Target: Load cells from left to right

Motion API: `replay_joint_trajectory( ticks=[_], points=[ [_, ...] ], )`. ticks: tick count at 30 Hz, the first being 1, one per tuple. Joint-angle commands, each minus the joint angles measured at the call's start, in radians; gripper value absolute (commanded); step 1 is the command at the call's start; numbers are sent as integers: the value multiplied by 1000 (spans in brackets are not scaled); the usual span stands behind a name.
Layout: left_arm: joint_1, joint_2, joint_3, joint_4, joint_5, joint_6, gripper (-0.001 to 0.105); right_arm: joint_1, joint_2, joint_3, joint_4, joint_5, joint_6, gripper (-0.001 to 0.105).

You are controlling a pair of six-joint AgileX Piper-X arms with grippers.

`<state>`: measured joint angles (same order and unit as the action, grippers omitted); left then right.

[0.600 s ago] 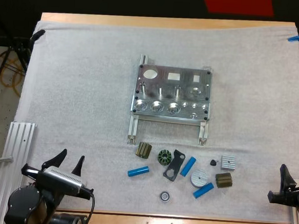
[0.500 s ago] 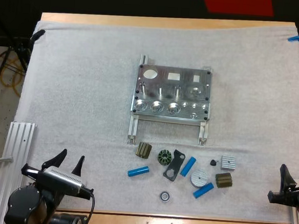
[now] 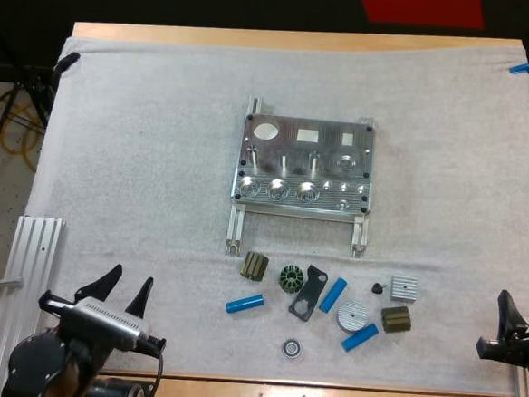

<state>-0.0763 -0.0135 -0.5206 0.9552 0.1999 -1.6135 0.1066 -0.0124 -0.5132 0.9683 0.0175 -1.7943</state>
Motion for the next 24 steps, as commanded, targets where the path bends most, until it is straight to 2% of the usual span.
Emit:
replay_joint_trajectory(
  ticks=[1,8,13,16,19,24],
  points=[
    [-2,-67,-40,-18,15,-11,45,-2,-9,-32,-1,-17,-4,54],
    [-20,104,-215,-16,51,-7,45,-2,121,-191,39,-166,-4,54],
    [-139,263,-328,45,77,79,45,-2,254,-316,70,-381,-14,54],
    [-217,354,-374,107,77,146,45,-2,329,-371,69,-498,-14,54],
    [-297,449,-401,171,77,211,45,-2,395,-423,69,-569,-35,54],
    [-384,578,-408,228,64,297,45,-2,472,-467,69,-618,-122,54]
  ],
)
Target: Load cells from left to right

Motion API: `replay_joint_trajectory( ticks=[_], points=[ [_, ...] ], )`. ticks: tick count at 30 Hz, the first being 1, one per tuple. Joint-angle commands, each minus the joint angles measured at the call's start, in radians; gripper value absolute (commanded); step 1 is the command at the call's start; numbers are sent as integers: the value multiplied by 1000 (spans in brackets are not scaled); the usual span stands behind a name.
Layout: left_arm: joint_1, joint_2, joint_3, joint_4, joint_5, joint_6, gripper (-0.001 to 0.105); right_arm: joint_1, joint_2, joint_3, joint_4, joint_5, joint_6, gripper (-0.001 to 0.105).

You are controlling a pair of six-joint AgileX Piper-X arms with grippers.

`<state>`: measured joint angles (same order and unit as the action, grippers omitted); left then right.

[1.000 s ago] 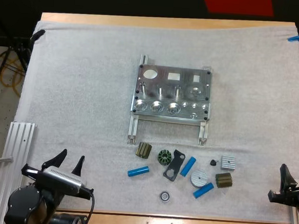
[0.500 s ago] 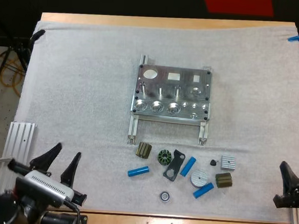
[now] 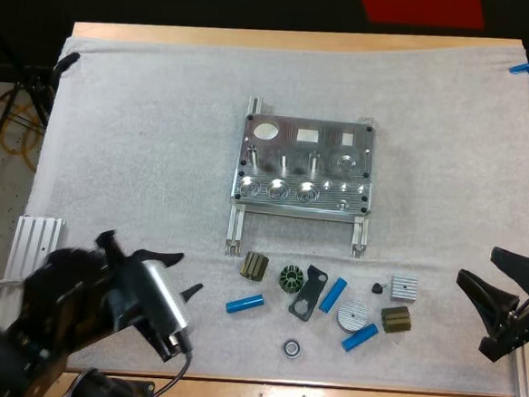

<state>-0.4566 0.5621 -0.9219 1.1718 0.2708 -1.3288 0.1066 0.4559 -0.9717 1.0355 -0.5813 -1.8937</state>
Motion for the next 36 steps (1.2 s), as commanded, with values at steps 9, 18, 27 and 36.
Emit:
replay_joint_trajectory(
  ticks=[9,18,27,36],
  points=[
    [-137,250,-6,30,-7,88,45,124,102,-8,51,-35,-201,54],
    [-174,523,-6,29,-7,99,45,332,202,-8,56,112,-293,54],
    [-174,687,51,-64,-9,104,45,456,284,9,56,182,-304,54],
    [-177,690,206,-256,-69,154,45,457,292,12,54,232,-302,54]
  ],
)
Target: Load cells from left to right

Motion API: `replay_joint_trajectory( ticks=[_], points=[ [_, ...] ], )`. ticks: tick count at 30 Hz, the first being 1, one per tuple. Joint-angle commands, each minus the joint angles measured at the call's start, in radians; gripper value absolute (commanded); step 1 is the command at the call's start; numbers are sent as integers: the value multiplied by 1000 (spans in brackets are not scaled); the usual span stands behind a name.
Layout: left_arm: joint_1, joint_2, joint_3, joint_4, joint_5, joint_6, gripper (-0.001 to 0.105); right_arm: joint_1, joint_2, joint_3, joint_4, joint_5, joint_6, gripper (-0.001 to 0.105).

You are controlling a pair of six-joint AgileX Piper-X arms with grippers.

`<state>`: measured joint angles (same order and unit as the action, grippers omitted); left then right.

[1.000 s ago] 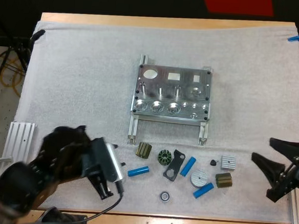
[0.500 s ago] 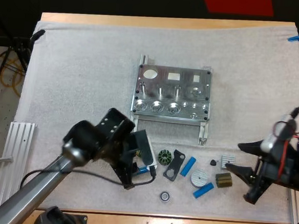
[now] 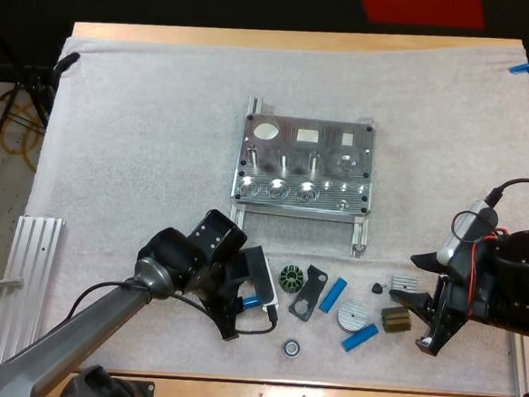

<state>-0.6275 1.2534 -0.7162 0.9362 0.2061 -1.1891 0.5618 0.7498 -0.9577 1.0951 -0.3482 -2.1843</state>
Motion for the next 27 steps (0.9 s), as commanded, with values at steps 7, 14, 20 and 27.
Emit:
replay_joint_trajectory(
  ticks=[7,14,20,27],
  points=[
    [-6,-1,95,-131,-3,89,45,2,-2,-2,-6,1,-11,54],
    [-6,26,102,-200,-46,46,45,2,-2,-2,-6,1,-11,54],
    [-6,98,102,-202,-46,48,45,2,-2,-2,-6,1,-11,54],
    [-6,168,102,-221,-46,49,42,2,-2,-2,-6,1,-11,54]
  ],
)
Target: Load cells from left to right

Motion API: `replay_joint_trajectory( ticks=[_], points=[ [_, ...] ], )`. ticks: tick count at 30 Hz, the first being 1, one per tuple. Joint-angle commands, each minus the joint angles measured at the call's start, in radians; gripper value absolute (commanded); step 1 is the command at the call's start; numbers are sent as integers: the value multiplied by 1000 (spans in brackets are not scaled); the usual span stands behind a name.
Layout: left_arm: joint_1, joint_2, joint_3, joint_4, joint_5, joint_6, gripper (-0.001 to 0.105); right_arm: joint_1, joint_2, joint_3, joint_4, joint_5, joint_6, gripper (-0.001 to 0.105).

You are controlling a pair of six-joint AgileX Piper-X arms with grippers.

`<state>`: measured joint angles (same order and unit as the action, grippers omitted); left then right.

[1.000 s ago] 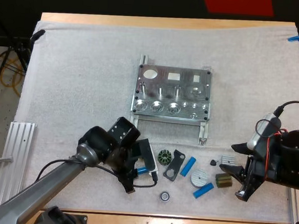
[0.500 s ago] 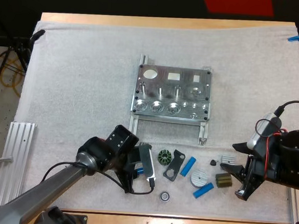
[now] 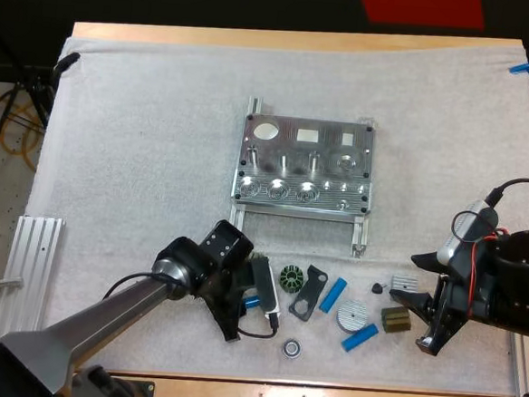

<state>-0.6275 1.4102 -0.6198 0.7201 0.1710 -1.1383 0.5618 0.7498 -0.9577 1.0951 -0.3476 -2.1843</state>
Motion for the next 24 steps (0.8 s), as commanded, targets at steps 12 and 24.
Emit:
replay_joint_trajectory(
  ticks=[12,24],
  points=[
    [-6,19,-121,122,-25,-7,0,2,-2,-2,-6,31,35,54],
    [-6,-267,-238,200,12,15,0,2,17,-2,-113,96,406,54]
  ],
)
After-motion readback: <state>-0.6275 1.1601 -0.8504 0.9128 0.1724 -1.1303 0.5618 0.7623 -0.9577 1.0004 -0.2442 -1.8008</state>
